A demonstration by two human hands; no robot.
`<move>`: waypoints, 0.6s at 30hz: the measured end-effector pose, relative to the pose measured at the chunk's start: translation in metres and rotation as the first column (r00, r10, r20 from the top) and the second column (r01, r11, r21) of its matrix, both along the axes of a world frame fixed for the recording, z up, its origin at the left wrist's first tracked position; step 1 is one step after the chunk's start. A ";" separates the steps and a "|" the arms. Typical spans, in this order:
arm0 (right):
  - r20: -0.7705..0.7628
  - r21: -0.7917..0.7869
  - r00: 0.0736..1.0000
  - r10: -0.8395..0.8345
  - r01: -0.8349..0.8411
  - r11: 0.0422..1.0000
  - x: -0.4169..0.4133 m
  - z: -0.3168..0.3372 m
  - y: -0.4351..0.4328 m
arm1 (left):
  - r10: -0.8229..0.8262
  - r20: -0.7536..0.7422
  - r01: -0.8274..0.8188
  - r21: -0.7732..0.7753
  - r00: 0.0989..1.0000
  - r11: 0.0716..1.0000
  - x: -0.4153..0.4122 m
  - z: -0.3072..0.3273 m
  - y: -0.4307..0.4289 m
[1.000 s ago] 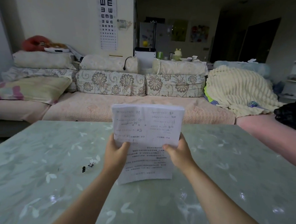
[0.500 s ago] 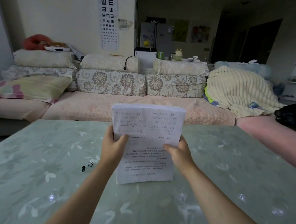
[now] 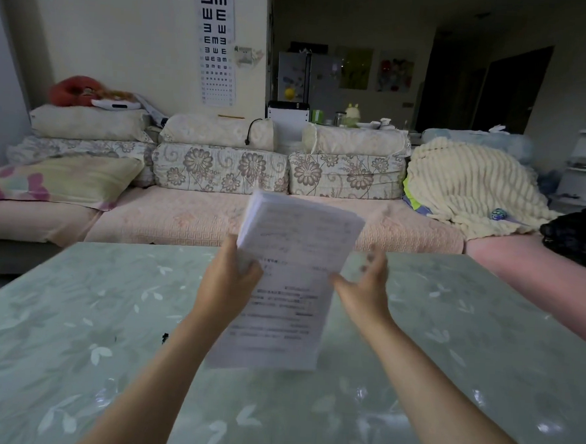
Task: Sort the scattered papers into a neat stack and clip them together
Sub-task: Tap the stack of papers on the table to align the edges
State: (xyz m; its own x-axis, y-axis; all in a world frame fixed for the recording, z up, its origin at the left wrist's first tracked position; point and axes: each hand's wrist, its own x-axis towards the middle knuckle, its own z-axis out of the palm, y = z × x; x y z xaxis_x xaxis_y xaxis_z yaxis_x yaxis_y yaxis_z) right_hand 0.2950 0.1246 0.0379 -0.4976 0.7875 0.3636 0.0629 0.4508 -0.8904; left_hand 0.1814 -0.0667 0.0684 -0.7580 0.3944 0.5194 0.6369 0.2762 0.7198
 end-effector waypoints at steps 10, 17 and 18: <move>0.176 0.234 0.915 0.363 -0.397 0.888 0.033 0.049 -0.007 | -0.225 -0.711 -0.119 -0.400 0.667 0.909 0.019 0.028 -0.011; 0.051 -0.044 0.926 0.374 -0.372 0.927 0.036 0.019 -0.002 | -0.242 -0.562 -0.142 -0.554 0.791 0.820 0.019 0.027 -0.020; 0.049 -0.077 0.929 0.366 -0.362 0.929 0.037 0.015 0.002 | -0.207 -0.500 -0.182 -0.622 0.841 0.762 0.012 0.029 -0.028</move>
